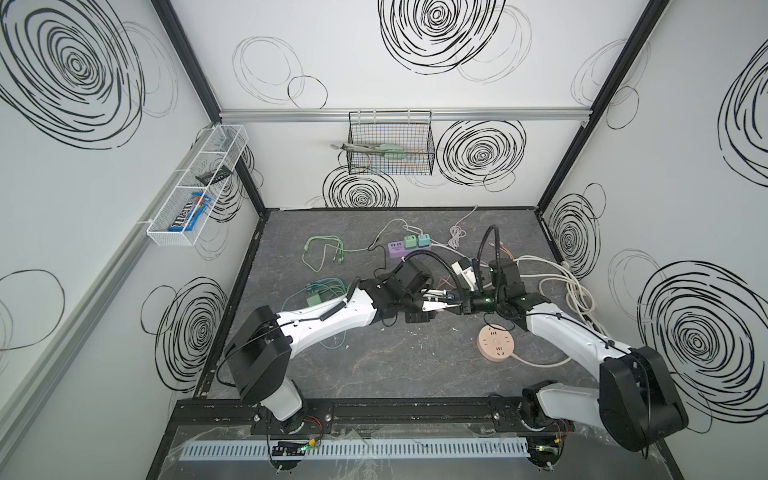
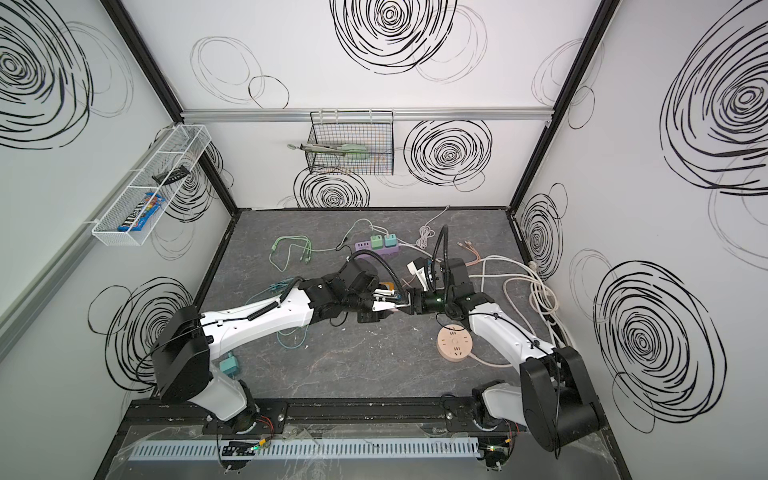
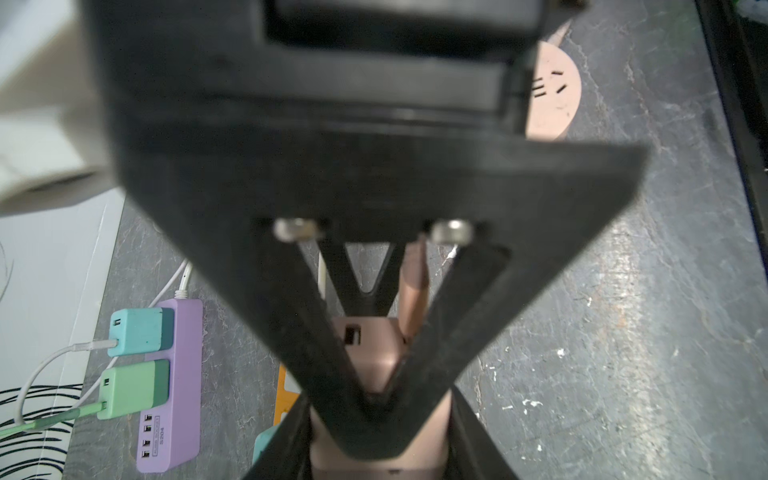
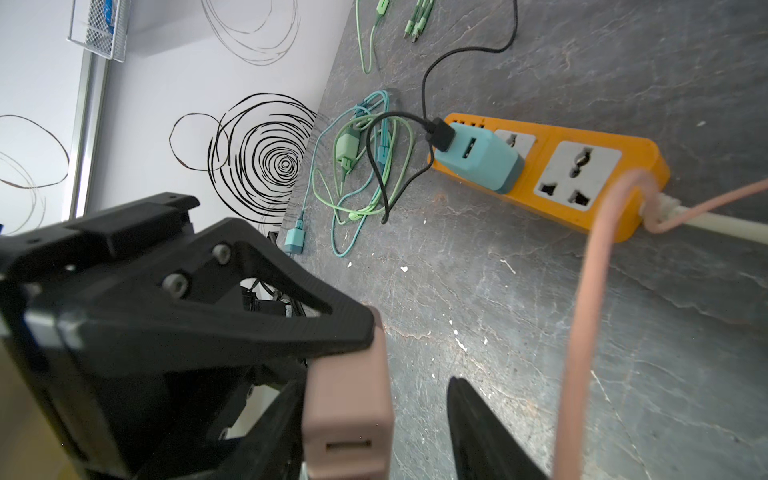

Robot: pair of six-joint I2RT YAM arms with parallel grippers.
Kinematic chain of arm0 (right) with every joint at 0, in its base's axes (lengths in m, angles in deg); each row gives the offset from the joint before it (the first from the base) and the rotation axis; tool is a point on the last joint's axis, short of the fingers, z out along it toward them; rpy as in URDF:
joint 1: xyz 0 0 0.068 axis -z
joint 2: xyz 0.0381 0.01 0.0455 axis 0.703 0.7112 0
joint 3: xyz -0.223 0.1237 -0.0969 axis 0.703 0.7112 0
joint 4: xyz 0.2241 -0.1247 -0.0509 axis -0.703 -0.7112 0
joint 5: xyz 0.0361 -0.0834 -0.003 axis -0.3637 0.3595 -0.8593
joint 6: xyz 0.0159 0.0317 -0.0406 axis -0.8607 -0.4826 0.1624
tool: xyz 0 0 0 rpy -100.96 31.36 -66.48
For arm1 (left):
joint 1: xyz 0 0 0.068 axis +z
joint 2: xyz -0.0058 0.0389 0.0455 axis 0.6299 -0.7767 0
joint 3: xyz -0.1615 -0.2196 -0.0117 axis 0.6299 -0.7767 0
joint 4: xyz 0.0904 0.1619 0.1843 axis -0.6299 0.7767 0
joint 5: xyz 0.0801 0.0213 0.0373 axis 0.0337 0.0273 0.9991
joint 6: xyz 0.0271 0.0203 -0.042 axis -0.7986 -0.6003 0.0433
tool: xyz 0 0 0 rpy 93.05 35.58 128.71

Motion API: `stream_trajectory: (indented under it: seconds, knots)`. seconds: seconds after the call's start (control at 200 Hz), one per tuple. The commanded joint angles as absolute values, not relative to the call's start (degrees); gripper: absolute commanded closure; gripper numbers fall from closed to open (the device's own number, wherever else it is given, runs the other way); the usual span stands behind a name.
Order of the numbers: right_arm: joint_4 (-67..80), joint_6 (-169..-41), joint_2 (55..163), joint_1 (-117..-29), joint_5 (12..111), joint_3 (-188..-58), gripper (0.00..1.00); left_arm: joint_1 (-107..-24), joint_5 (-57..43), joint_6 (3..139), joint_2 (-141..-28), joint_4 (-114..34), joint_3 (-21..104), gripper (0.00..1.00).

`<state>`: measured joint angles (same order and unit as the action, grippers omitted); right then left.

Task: Insert the plug
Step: 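Grasp the pink charger with the right gripper beside the left gripper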

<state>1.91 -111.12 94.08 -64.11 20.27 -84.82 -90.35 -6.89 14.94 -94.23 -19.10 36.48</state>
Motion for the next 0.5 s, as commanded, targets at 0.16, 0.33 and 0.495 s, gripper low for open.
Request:
stream_trajectory:
  seconds: [0.16, 0.33, 0.495]
  knots:
    - [-1.20, -108.96, 95.79, -64.77, 18.36, -87.54, 0.52, -90.75, -8.55, 12.72, -92.27, -21.88, 36.40, 1.00]
    - [-2.45, -108.89, 95.39, -64.67, 18.92, -88.22, 0.61, -90.72, -7.34, 12.61, -92.59, -21.66, 36.41, 1.00]
    - [-2.09, -109.22, 93.71, -64.48, 21.06, -88.99, 0.96, -90.28, -7.25, 14.56, -92.97, -21.47, 37.56, 0.99]
